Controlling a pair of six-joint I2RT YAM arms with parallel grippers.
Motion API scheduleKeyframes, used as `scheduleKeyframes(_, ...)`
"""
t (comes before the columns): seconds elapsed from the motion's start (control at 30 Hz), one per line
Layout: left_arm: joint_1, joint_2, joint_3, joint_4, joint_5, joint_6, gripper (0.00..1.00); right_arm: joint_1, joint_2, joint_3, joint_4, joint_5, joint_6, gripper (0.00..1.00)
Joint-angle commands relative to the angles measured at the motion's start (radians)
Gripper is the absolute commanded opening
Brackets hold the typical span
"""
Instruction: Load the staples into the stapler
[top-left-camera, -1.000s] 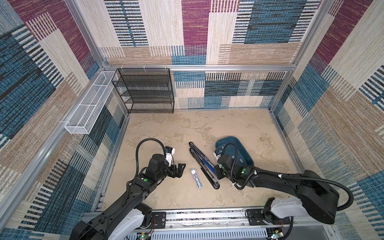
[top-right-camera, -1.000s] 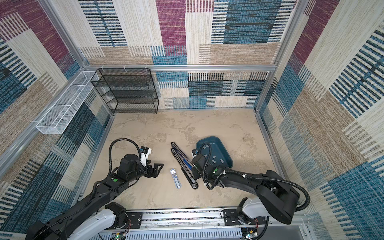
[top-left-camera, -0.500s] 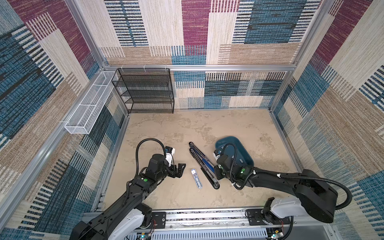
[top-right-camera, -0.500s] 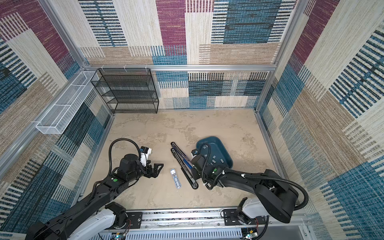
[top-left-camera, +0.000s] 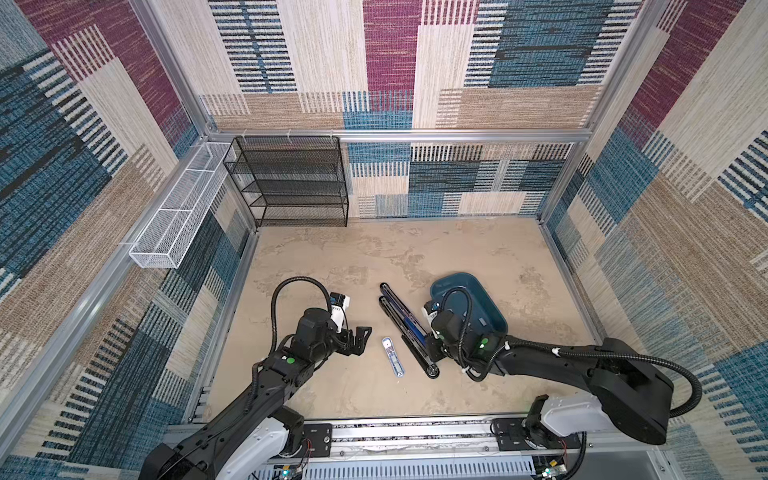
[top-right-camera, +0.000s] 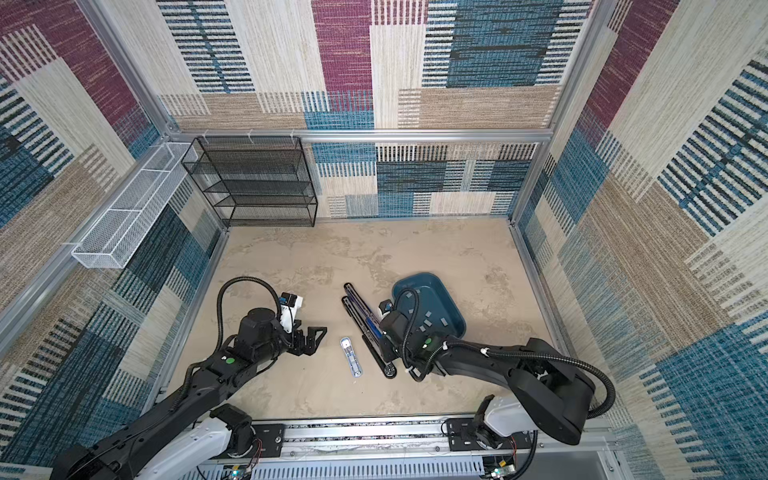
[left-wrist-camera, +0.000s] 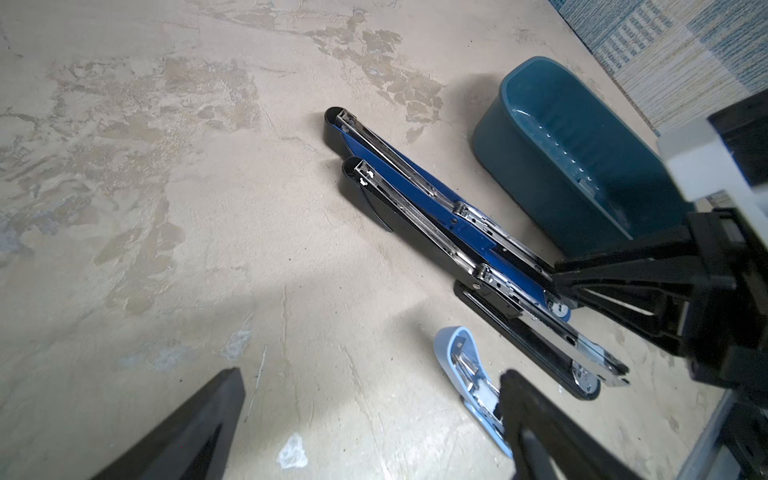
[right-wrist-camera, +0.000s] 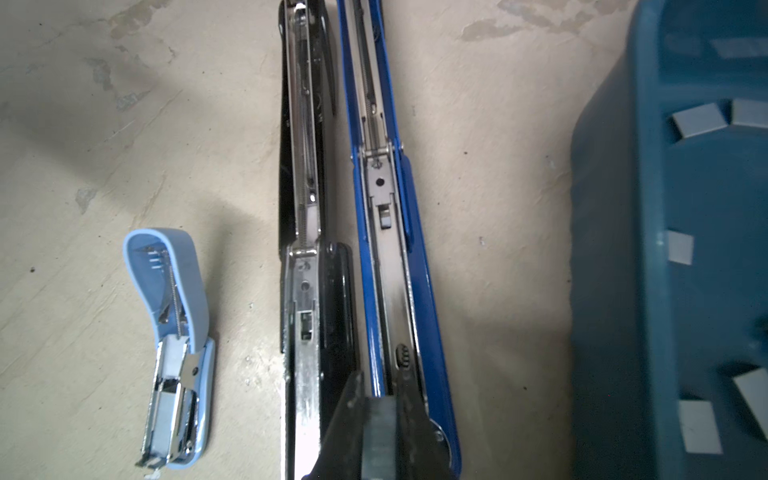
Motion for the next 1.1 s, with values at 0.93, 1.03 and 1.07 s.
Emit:
scheduleKeyframes(0.93, 0.001, 0.000, 0.002, 0.028, 0.009, 0.013, 0.99, 0.014, -0.025, -0.001, 0.048, 0.065, -0.064, 0.06)
scheduleKeyframes(1.03, 0.002, 0.000, 0.000, 0.028, 0.009, 0.012, 0.99, 0.014, -0.025, -0.004, 0.054, 0.064, -0.067, 0.06)
scheduleKeyframes(1.07, 0.001, 0.000, 0.001, 0.028, 0.009, 0.012, 0.99, 0.014, -0.025, -0.005, 0.056, 0.062, -0.068, 0.06)
